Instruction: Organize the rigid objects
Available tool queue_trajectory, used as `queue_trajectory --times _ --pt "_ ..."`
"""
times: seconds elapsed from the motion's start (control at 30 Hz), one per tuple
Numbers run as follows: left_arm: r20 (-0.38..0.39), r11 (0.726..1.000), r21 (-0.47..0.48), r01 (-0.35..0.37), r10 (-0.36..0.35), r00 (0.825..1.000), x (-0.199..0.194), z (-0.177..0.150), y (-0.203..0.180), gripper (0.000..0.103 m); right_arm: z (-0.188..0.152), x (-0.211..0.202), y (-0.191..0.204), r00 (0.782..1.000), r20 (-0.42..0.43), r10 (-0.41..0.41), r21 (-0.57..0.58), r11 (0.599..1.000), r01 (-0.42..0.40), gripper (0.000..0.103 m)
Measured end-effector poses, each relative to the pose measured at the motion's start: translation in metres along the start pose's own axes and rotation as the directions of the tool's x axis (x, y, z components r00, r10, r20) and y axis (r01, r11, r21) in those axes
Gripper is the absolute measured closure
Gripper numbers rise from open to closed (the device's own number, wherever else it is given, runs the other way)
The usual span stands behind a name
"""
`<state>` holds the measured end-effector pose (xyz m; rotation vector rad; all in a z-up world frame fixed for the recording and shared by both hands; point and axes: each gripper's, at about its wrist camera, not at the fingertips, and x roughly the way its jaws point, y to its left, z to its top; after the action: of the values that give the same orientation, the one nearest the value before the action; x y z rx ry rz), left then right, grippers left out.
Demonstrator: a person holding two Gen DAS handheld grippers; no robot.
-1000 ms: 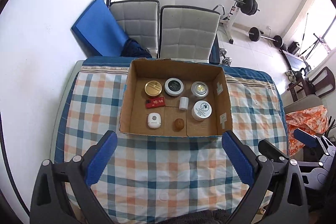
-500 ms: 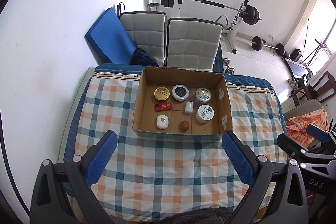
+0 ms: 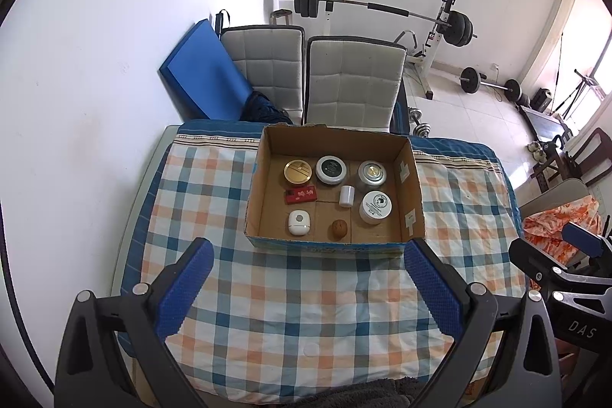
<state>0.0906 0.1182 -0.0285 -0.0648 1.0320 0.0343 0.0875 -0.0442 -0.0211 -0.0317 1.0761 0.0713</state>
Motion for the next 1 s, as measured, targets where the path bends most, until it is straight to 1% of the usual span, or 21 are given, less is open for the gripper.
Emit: queue_trajectory --times 0.47,0.7,1.0 --pt "0.002 1.0 0.007 -0.001 0.001 1.0 -0.0006 -0.0013 -0.0053 0.001 0.002 -0.0029 -0.0025 0.999 0.025 -0.031 0.027 0.999 0.03 0.0" --pt "0.006 1.0 0.007 -0.003 0.003 1.0 -0.0007 -0.0021 -0.0063 0.001 0.0004 -0.001 -0.0056 0.999 0.021 -0.028 0.04 0.999 0.027 0.0" --pt "0.019 1.0 0.011 -0.001 0.0 1.0 -0.0043 0.0008 -0.0079 0.001 -0.003 -0.0011 -0.0067 0.998 0.04 -0.056 0.055 0.997 0.054 0.0"
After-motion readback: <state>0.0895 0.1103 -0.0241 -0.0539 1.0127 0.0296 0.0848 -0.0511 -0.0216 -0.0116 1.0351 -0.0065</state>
